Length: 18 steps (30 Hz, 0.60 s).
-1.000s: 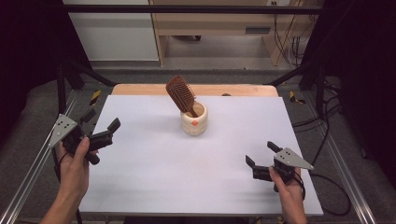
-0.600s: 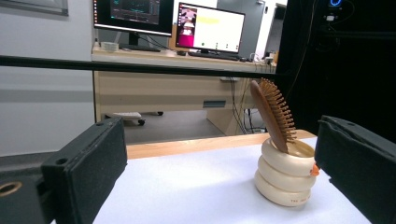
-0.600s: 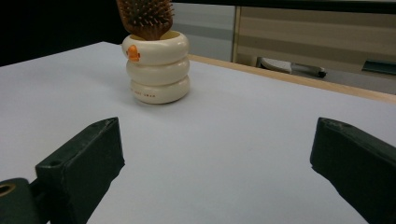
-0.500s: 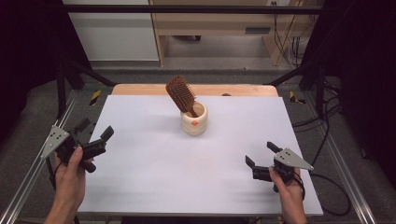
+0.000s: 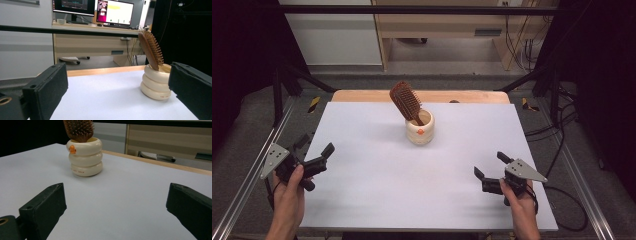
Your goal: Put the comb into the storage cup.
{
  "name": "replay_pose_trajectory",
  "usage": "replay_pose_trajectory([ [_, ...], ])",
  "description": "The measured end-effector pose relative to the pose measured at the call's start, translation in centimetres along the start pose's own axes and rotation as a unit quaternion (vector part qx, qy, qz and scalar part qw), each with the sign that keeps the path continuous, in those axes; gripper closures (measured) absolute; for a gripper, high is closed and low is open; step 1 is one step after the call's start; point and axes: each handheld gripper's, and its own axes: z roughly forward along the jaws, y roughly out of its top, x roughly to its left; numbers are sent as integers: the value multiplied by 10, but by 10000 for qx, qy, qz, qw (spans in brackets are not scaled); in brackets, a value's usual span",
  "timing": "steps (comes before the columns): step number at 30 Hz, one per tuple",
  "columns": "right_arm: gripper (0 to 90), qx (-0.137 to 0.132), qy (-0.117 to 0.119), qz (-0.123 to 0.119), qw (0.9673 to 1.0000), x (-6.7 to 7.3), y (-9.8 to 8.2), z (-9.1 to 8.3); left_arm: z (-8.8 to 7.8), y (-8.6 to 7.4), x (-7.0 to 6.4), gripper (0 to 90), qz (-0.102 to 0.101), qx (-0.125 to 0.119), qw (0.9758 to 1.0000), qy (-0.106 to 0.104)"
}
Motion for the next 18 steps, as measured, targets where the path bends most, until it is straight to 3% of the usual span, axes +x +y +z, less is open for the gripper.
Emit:
replay_pose_trajectory([
  [18, 30, 31, 26, 6, 10000, 0, -1, 1, -3, -22, -6, 28, 97, 207, 9995, -201],
])
